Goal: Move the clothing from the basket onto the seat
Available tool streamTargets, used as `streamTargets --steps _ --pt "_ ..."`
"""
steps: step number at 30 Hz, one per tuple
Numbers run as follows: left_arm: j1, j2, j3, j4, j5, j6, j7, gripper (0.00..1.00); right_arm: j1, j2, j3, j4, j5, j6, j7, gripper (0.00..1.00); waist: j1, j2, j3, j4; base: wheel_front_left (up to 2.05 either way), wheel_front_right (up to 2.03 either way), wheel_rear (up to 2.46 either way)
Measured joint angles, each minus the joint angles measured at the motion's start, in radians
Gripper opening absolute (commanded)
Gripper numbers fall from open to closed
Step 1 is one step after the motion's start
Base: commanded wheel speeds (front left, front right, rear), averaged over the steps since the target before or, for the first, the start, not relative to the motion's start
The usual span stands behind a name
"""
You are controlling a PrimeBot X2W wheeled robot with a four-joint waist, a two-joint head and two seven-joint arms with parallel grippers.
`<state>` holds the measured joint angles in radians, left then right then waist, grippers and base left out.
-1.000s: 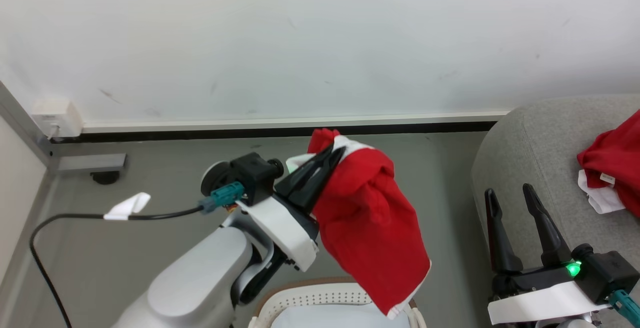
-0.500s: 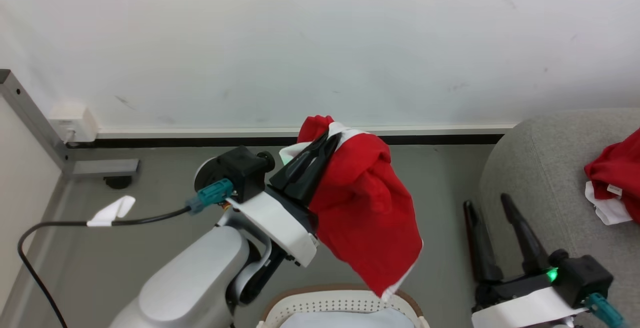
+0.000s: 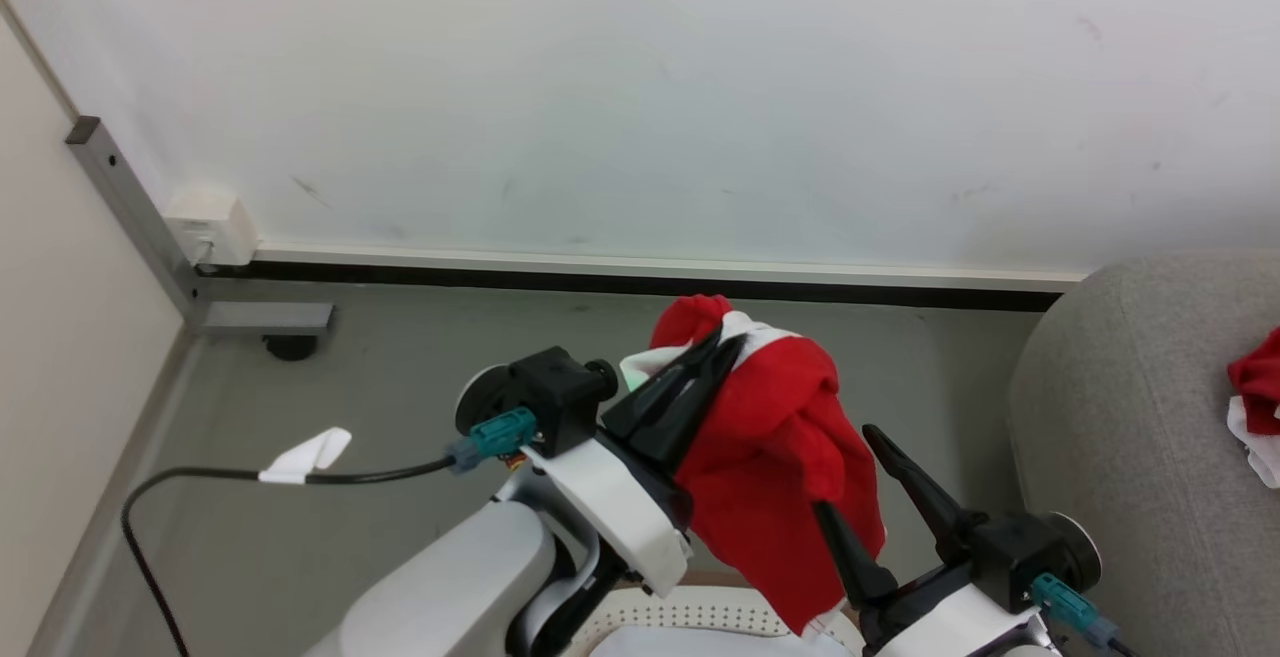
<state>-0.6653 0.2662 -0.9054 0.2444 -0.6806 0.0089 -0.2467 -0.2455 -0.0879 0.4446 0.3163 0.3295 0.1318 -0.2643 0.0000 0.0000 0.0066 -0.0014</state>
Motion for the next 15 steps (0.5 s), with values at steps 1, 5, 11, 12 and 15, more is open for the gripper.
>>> streamTargets --steps 1,5,11,12,15 --pt "0.001 -0.005 -0.006 0.002 0.000 -0.001 0.000 0.00 -0.011 -0.006 0.010 0.016 0.006 0.000 0.000 1.00 0.0000 0.0000 -0.002 0.007 0.00 0.00 0.00" --pt "0.008 -0.025 -0.028 0.009 0.003 -0.010 0.000 0.00 -0.058 -0.021 0.057 0.088 0.033 0.000 0.000 1.00 0.0000 0.0000 -0.009 0.038 0.00 0.00 0.00" --pt "0.013 -0.054 -0.065 0.012 0.011 -0.022 0.001 0.00 -0.114 -0.050 0.153 0.217 0.103 0.000 0.000 1.00 0.0000 0.0000 -0.017 0.092 0.00 0.00 0.00" --pt "0.014 -0.059 -0.070 0.012 0.011 -0.026 0.002 0.00 -0.125 -0.052 0.167 0.236 0.114 0.000 0.000 1.00 0.0000 0.0000 -0.018 0.101 0.00 0.00 0.00" --pt "0.014 -0.067 -0.080 0.012 0.012 -0.030 0.005 0.00 -0.156 -0.059 0.200 0.284 0.165 0.000 0.000 1.00 0.0000 0.0000 -0.019 0.128 0.00 0.00 0.00"
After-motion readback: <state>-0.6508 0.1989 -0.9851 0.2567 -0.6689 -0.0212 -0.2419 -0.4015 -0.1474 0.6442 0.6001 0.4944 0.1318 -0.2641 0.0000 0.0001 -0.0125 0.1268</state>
